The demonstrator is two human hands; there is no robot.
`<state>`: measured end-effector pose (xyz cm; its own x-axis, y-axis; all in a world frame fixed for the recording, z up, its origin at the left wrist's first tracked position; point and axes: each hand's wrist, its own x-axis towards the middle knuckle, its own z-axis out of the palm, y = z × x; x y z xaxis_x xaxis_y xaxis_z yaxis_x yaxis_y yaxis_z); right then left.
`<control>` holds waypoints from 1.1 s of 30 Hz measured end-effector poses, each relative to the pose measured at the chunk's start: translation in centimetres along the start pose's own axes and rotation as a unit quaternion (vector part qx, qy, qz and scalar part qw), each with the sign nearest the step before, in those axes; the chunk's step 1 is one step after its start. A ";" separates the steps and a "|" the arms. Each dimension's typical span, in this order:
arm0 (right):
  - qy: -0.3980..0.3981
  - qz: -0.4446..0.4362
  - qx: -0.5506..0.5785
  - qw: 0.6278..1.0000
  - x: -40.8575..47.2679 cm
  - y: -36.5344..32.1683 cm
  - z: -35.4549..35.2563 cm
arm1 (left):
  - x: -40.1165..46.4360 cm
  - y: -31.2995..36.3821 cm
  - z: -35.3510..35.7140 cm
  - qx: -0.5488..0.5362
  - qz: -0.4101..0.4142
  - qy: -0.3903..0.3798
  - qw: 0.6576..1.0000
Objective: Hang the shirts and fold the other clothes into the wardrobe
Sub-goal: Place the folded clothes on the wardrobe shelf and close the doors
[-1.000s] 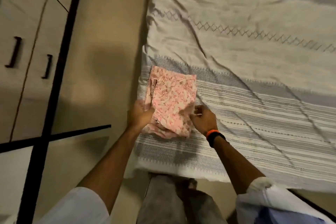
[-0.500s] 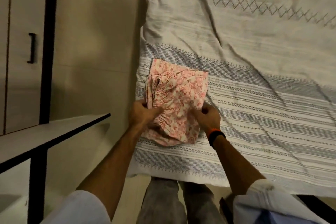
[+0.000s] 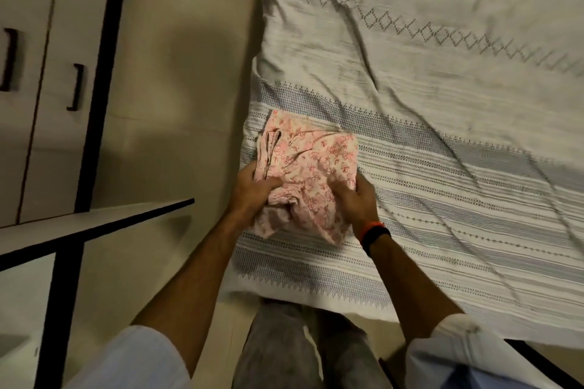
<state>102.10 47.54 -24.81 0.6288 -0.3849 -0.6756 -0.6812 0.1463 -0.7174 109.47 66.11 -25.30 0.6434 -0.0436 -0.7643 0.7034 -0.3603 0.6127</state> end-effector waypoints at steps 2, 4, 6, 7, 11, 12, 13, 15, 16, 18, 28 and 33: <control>-0.006 -0.023 -0.005 1.000 -1.4 -1.3 -0.5 | -1.9 0.7 -0.2 -0.031 0.009 0.000 0.999; -0.019 -0.050 -0.026 0.998 -2.9 -2.6 -1.0 | -4.3 1.4 -0.4 -0.062 0.025 0.001 0.998; -0.033 -0.090 -0.036 0.995 -5.5 -3.8 -1.7 | -7.7 1.7 -0.8 -0.096 0.043 0.010 0.994; -0.043 -0.110 -0.042 0.992 -7.5 -4.6 -2.0 | -10.1 1.7 -1.2 -0.117 0.055 0.020 0.991; -0.091 -0.153 -0.044 0.983 -11.8 -4.8 -3.0 | -16.5 0.6 -2.1 -0.172 0.096 0.061 0.979; -0.103 -0.168 -0.048 0.979 -13.6 -4.9 -3.1 | -19.0 0.1 -2.5 -0.181 0.111 0.078 0.974; -0.113 -0.178 -0.046 0.976 -15.1 -5.3 -3.1 | -20.7 -0.2 -2.8 -0.190 0.124 0.090 0.970; -0.139 -0.201 -0.045 0.969 -18.3 -5.9 -2.7 | -24.4 -1.3 -3.6 -0.203 0.147 0.119 0.961; -0.156 -0.214 -0.053 0.963 -19.6 -5.7 -2.6 | -26.1 -2.0 -4.0 -0.213 0.156 0.132 0.955; -0.191 -0.238 -0.066 0.950 -23.0 -5.5 -1.8 | -30.1 -4.1 -5.3 -0.240 0.167 0.167 0.941; -0.368 -0.257 -0.095 0.889 -39.8 -3.7 9.0 | -47.1 -14.8 -15.8 -0.361 0.175 0.325 0.856; -0.470 -0.260 -0.134 0.833 -50.3 -1.3 19.3 | -55.2 -22.9 -24.8 -0.399 0.181 0.420 0.795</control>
<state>78.58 84.32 6.79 0.7948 0.5693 -0.2103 -0.2044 -0.0752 -0.9760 65.29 99.85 7.85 0.5852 0.7488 -0.3111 0.1783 0.2555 0.9502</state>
